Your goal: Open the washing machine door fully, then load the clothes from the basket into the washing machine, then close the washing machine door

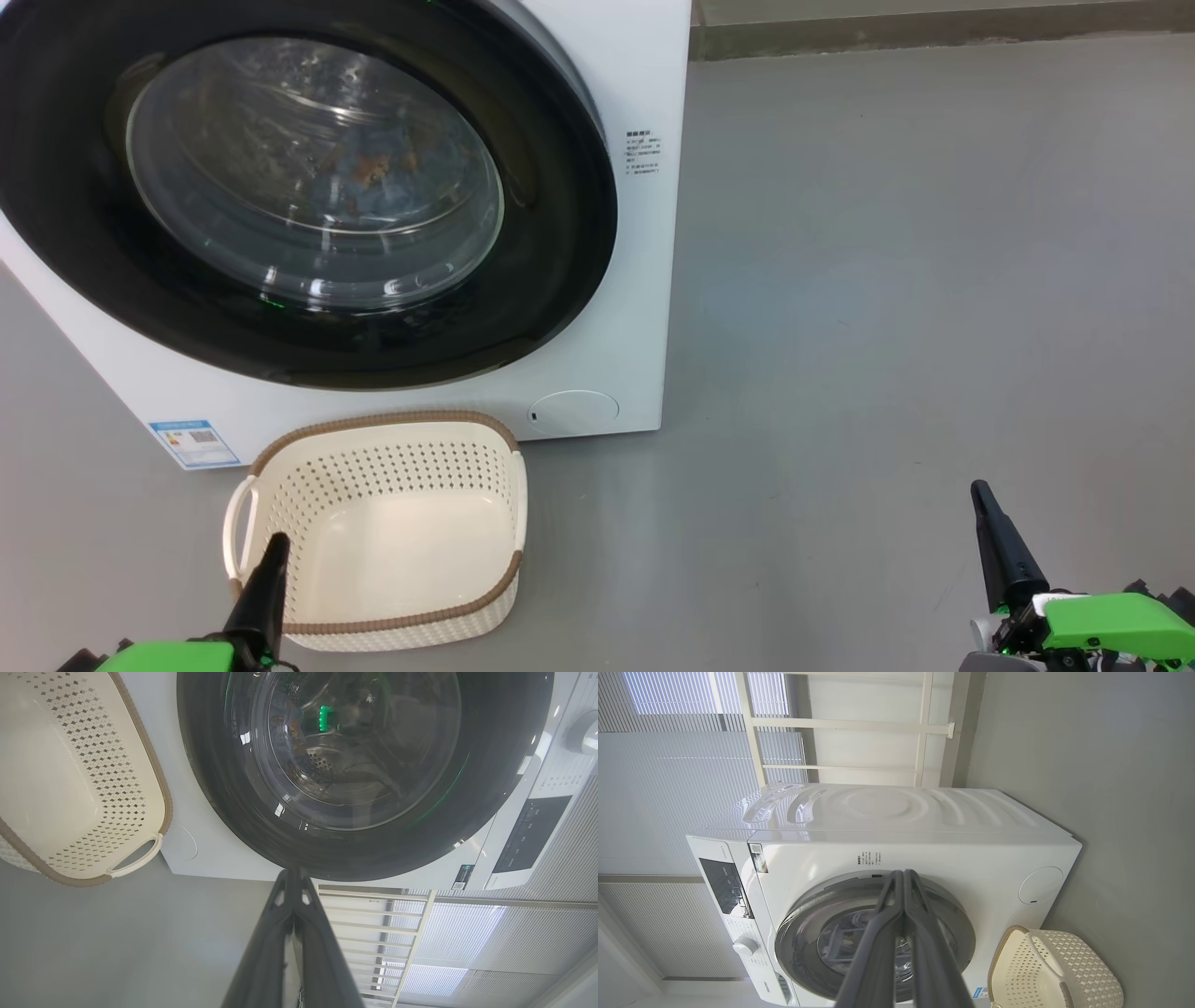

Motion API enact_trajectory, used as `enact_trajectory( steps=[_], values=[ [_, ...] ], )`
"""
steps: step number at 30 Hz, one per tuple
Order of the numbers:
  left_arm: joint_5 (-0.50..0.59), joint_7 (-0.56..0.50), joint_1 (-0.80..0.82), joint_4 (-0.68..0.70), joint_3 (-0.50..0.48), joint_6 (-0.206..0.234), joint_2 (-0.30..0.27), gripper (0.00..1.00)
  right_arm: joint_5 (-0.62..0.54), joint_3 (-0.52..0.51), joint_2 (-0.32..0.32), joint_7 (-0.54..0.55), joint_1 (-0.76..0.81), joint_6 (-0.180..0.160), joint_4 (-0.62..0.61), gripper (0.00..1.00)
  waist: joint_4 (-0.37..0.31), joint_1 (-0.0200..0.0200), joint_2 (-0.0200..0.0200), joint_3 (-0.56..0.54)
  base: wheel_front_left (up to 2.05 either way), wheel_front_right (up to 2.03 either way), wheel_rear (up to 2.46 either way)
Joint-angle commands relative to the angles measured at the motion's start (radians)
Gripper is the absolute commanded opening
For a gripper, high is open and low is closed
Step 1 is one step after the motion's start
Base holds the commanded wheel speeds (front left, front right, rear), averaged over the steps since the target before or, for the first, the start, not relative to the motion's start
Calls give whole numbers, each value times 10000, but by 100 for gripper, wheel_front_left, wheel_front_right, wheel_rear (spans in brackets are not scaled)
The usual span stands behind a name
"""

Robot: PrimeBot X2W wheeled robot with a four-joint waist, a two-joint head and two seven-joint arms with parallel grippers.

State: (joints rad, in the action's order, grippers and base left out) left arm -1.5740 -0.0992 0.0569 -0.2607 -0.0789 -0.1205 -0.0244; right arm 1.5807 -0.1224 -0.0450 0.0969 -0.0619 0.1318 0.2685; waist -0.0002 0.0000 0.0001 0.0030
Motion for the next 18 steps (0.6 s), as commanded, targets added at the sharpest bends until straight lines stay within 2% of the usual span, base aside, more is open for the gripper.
enact_trajectory(
  steps=[1, 18],
  values=[
    [-349, -138, 512, 152, -346, -102, -258, 0, 332, 151, -105, 111, -454, -11, -241, 0, 2, 0, -1, 1, 0, 0, 0],
    [-349, -138, 512, 153, -346, -102, -258, 0, 318, 134, -93, 125, -456, -11, -240, 0, 2, 0, -1, 1, 0, 0, 0]
  ],
)
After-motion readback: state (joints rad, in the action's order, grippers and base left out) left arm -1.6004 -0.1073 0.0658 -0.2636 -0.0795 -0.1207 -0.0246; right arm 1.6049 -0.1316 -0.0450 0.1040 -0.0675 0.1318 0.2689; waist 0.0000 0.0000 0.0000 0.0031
